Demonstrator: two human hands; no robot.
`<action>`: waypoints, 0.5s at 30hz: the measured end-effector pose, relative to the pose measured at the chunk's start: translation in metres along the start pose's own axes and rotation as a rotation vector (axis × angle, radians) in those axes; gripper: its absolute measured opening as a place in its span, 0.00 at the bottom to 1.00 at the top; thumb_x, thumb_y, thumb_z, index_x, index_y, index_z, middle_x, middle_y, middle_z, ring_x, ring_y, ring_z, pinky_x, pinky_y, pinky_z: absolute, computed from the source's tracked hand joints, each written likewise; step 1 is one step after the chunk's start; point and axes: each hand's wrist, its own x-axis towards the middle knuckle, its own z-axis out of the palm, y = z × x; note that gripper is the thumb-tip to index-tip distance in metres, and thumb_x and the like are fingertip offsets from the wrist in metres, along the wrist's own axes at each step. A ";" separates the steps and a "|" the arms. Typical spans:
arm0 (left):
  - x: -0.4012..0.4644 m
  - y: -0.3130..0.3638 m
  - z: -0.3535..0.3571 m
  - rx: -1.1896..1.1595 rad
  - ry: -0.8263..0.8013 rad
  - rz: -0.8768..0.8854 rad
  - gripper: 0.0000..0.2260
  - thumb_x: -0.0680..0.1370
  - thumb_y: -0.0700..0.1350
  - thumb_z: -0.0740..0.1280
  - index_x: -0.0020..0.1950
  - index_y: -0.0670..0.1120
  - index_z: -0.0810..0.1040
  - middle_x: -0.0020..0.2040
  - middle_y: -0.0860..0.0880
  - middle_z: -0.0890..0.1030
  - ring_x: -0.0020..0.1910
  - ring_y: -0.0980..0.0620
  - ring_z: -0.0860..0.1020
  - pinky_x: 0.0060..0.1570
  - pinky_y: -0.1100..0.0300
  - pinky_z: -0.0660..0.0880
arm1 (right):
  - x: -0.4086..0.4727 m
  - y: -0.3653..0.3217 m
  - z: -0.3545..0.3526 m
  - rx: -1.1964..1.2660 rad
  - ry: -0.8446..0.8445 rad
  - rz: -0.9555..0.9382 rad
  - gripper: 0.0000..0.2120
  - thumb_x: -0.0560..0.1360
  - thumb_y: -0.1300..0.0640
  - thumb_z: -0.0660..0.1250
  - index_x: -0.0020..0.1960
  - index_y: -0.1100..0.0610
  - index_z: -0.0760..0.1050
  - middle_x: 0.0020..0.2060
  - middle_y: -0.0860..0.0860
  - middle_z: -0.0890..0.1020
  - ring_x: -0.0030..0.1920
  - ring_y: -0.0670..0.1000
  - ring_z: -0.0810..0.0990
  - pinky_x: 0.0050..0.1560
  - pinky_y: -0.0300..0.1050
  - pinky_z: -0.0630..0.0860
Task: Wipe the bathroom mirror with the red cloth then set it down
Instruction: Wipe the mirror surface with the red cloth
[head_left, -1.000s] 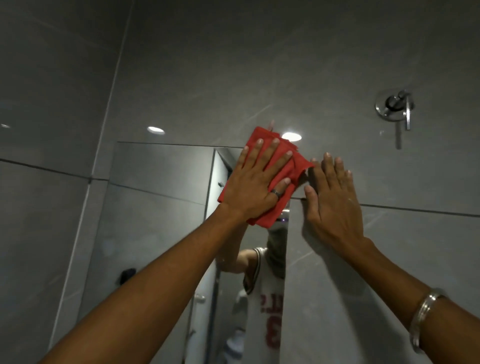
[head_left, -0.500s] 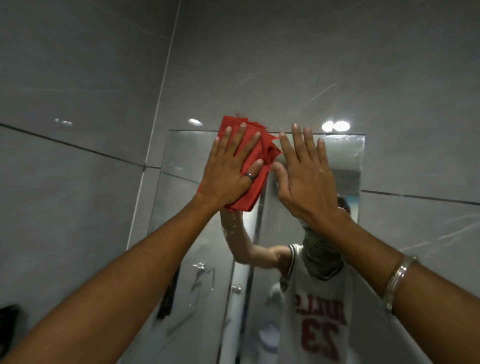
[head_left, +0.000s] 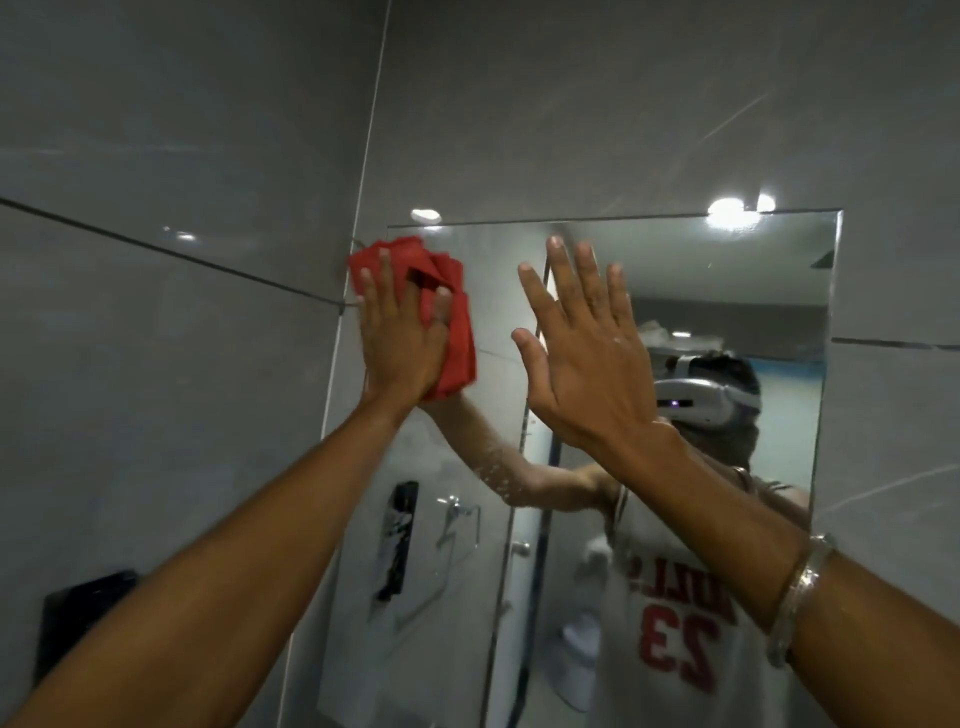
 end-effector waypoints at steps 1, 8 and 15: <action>-0.019 0.000 0.005 0.024 -0.018 0.076 0.34 0.83 0.66 0.47 0.86 0.51 0.47 0.87 0.47 0.44 0.85 0.41 0.43 0.83 0.40 0.44 | -0.006 0.000 0.000 -0.005 0.000 -0.003 0.32 0.85 0.39 0.41 0.84 0.53 0.50 0.84 0.57 0.49 0.85 0.57 0.46 0.83 0.63 0.48; -0.070 -0.051 0.009 0.153 -0.062 0.487 0.32 0.84 0.67 0.47 0.85 0.57 0.44 0.87 0.46 0.47 0.85 0.43 0.43 0.83 0.38 0.45 | -0.041 -0.001 -0.007 -0.007 -0.057 0.005 0.31 0.85 0.40 0.43 0.84 0.54 0.51 0.84 0.57 0.50 0.85 0.58 0.46 0.83 0.62 0.47; -0.119 -0.038 0.024 0.053 0.024 -0.126 0.40 0.81 0.72 0.39 0.86 0.50 0.50 0.87 0.47 0.47 0.85 0.41 0.46 0.83 0.37 0.50 | -0.067 0.000 -0.021 -0.012 -0.173 0.028 0.32 0.84 0.41 0.45 0.85 0.53 0.49 0.84 0.58 0.48 0.84 0.59 0.45 0.83 0.62 0.45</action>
